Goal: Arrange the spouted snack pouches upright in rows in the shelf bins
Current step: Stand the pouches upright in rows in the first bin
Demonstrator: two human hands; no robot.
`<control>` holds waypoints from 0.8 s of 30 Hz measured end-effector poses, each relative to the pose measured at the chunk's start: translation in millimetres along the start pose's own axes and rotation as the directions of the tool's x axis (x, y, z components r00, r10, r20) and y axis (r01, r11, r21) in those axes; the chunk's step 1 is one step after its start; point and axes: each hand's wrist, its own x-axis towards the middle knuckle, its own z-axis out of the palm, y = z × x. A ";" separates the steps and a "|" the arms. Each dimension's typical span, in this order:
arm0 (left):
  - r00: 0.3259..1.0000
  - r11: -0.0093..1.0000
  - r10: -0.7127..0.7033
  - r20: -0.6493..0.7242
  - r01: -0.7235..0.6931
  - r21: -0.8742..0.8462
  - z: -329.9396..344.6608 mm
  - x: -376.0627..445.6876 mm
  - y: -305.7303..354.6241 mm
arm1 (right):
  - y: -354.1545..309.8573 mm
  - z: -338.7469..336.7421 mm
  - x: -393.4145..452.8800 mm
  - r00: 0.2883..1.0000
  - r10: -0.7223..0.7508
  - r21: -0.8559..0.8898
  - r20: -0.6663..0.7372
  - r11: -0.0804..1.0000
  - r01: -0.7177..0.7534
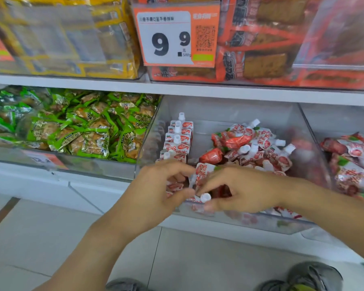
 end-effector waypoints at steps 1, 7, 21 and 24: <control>0.999 1.000 -0.005 0.051 0.006 -0.015 4.4 -0.6 2.4 | -0.7 3.5 -1.3 1.000 0.006 0.055 -0.013 0.998 -0.006; 0.984 0.997 0.041 0.175 -0.053 0.063 27.2 1.0 6.0 | 5.2 -21.6 -4.4 0.994 0.106 0.256 0.006 0.961 -0.104; 0.975 0.998 0.032 0.219 -0.044 0.049 25.8 -0.3 -8.0 | 4.2 -31.2 29.9 0.958 0.284 -0.384 0.038 0.889 -0.248; 0.976 0.994 0.010 0.217 -0.034 0.105 29.1 -5.2 -7.3 | -4.8 -36.6 13.7 0.951 0.300 -0.389 -0.072 0.870 -0.304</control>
